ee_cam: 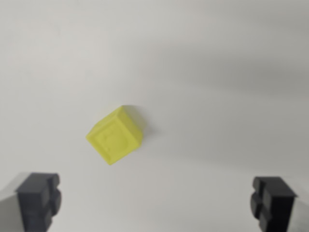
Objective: Pick yellow cube
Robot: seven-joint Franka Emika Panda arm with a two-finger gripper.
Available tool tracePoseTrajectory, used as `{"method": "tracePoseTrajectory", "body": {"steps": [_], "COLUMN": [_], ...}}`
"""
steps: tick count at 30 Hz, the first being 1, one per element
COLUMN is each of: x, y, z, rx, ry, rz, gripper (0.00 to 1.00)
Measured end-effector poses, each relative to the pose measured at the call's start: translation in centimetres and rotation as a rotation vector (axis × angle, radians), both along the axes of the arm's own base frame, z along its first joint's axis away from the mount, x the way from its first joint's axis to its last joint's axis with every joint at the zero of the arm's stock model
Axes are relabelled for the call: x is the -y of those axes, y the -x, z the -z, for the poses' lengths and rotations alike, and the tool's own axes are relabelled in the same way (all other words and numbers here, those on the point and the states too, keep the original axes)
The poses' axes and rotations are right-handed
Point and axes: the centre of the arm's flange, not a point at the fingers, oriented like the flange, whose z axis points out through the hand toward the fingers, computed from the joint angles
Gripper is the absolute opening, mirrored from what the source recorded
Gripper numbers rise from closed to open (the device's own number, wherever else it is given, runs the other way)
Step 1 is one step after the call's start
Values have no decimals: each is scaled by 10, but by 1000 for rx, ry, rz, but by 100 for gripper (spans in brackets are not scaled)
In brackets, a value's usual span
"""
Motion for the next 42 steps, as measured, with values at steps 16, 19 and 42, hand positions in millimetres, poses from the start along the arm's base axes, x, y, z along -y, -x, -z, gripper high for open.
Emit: {"method": "tracePoseTrajectory", "body": {"steps": [16,19,42], "x": [-10,-11,-25], "y": [15,18,40], "z": [40,47,105], "rx": [2,2,4], "ry": [-2,-2,-4], "rz": [-117,-139,-309], "gripper": [100,100,100]}}
